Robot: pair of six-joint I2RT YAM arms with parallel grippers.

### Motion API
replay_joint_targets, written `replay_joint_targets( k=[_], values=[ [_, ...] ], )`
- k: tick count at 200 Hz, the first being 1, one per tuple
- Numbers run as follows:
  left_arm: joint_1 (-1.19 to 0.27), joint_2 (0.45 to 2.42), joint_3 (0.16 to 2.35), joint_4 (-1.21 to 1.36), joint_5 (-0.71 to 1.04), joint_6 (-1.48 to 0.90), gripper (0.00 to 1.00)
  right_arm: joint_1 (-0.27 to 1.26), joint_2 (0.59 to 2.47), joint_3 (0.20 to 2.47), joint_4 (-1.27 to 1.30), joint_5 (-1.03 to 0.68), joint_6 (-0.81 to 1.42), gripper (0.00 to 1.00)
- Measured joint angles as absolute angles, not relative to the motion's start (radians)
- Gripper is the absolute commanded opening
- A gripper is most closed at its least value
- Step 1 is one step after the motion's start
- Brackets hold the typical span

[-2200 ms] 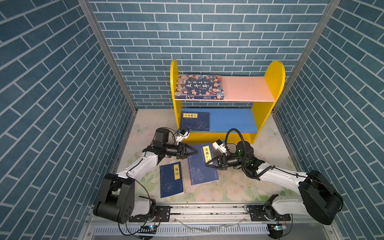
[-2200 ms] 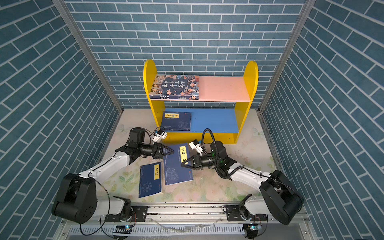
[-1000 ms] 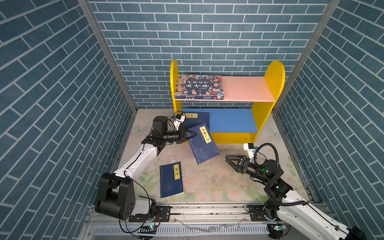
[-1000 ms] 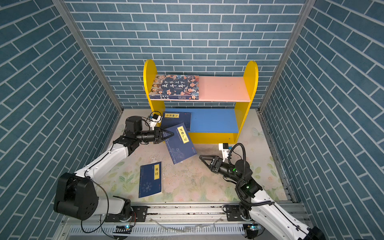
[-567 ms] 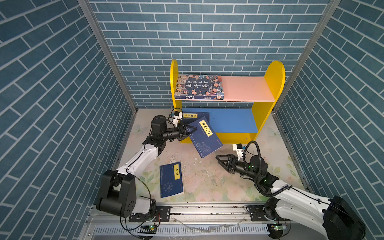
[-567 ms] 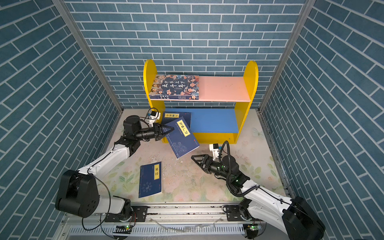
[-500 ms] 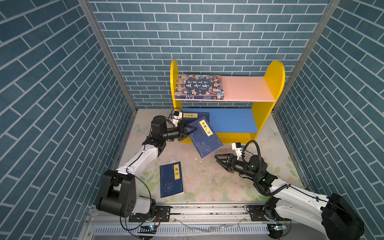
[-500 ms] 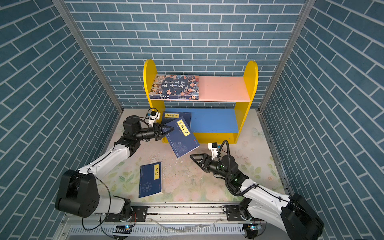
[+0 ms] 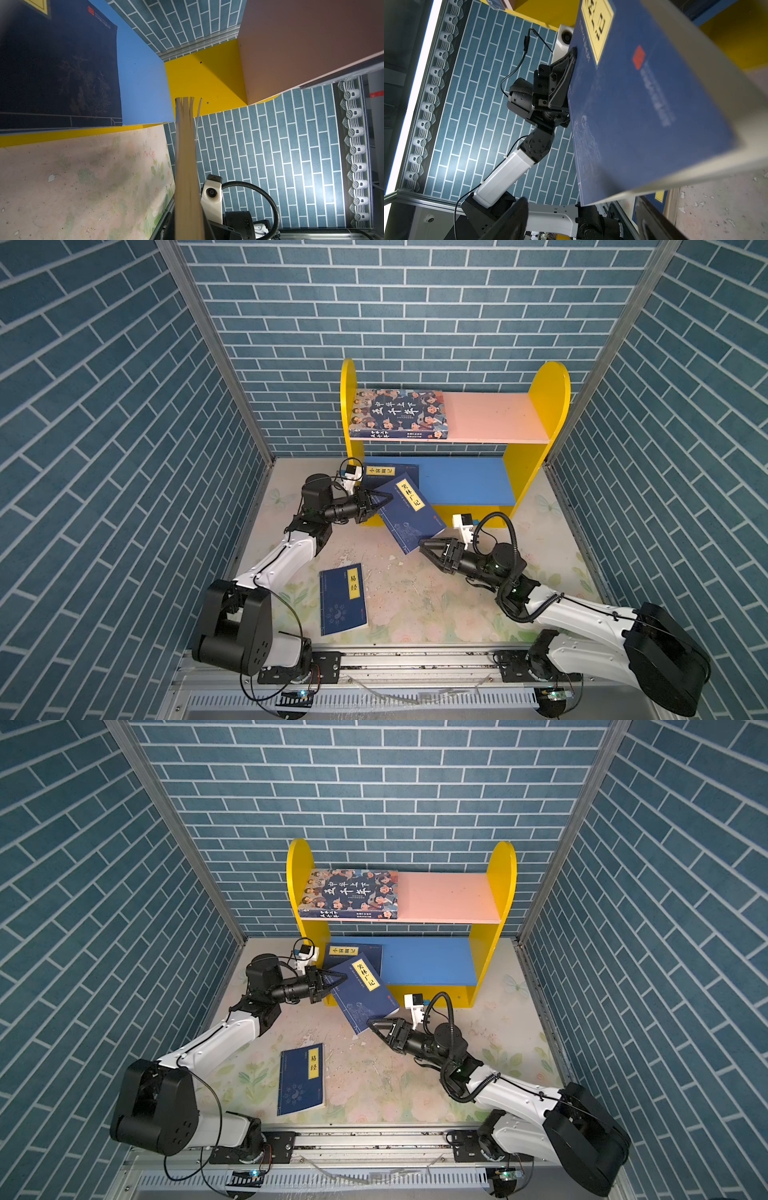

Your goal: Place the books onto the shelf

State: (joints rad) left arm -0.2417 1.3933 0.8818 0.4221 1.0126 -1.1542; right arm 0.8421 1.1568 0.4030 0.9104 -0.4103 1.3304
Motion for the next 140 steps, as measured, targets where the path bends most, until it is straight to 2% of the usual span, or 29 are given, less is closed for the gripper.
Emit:
replay_joint_targets(
  k=[60, 109, 127, 140],
  values=[
    [-0.238, 1.376, 0.860, 0.491, 1.009, -1.200, 0.00, 0.850, 1.235, 0.422, 0.969, -0.405, 1.330, 0.78],
    [-0.236, 1.365, 0.824, 0.483, 0.991, -1.195, 0.00, 0.851, 1.326, 0.460, 1.073, -0.386, 1.328, 0.68],
    [-0.234, 1.358, 0.810, 0.484, 0.980, -1.195, 0.00, 0.851, 1.382, 0.479, 1.108, -0.385, 1.329, 0.58],
    [-0.232, 1.353, 0.805, 0.484, 0.973, -1.195, 0.00, 0.851, 1.419, 0.488, 1.139, -0.384, 1.332, 0.42]
  ],
)
